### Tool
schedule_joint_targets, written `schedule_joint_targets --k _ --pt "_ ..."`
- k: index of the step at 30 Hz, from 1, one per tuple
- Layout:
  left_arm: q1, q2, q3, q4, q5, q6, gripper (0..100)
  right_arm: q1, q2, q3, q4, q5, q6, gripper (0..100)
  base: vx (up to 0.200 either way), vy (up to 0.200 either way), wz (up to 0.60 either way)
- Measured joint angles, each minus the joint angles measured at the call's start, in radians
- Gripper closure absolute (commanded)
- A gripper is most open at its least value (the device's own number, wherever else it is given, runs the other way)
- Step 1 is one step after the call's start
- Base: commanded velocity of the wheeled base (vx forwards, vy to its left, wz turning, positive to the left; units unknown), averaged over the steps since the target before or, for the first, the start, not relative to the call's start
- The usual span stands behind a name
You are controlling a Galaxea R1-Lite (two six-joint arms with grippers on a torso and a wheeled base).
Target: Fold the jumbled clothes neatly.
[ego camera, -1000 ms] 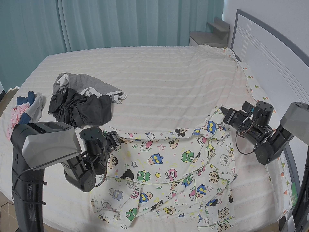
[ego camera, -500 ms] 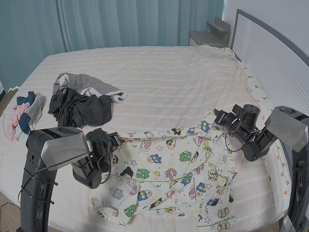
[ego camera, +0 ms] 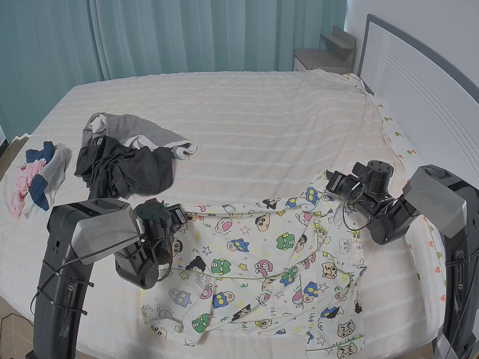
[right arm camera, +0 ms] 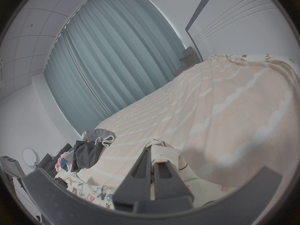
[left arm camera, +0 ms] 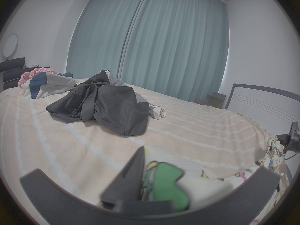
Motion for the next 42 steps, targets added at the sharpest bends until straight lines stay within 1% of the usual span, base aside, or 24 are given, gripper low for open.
schedule_joint_targets --k 1,4,7,10,14,18,20,25,29,31,35,37,42 --pt "0.002 0.002 -0.003 0.0 0.0 0.0 0 0.0 0.003 -0.005 0.003 0.001 0.0 0 0.0 0.0 0.0" --pt "0.011 0.007 -0.018 0.002 -0.001 0.001 0 0.0 0.012 -0.03 0.045 0.01 0.0 0 0.0 0.0 0.0" --pt "0.023 0.011 -0.043 0.009 -0.003 0.009 0 -0.001 0.018 -0.066 0.076 0.036 0.01 0 0.0 0.0 0.0" --pt "0.042 0.016 -0.07 0.011 -0.002 0.036 0 -0.003 0.024 -0.094 0.082 0.049 0.054 0 0.0 0.0 0.0" --pt "0.069 0.019 -0.09 0.003 -0.001 0.053 0 -0.023 0.024 -0.111 0.088 0.045 0.073 0 0.0 0.0 0.0" --pt "0.092 0.006 -0.096 0.002 0.0 0.055 0 -0.06 0.011 -0.115 0.09 0.028 0.089 0 0.0 0.0 0.0" --pt "0.105 -0.003 -0.098 0.002 -0.001 0.056 0 -0.074 -0.002 -0.109 0.089 0.017 0.113 0 0.0 0.0 0.0" --pt "0.142 -0.023 -0.099 0.004 -0.002 0.063 0 -0.091 -0.058 -0.08 0.097 0.008 0.206 0 0.0 0.0 0.0" --pt "0.163 -0.041 -0.084 0.003 -0.002 0.059 0 -0.095 -0.107 -0.022 0.106 0.006 0.237 0 0.0 0.0 0.0" --pt "0.167 -0.06 -0.057 0.003 -0.002 0.043 0 -0.082 -0.135 0.027 0.109 0.007 0.26 0 0.0 0.0 0.0" --pt "0.171 -0.134 0.043 0.008 -0.003 -0.028 0 -0.042 -0.198 0.124 0.116 0.008 0.344 0 0.0 0.0 0.0" --pt "0.17 -0.182 0.112 0.013 -0.004 -0.069 0 -0.02 -0.224 0.157 0.116 0.009 0.375 0 0.0 0.0 0.0" --pt "0.15 -0.314 0.318 0.018 -0.02 -0.183 0 0.03 -0.264 0.212 0.118 0.009 0.415 0 0.0 0.0 0.0"
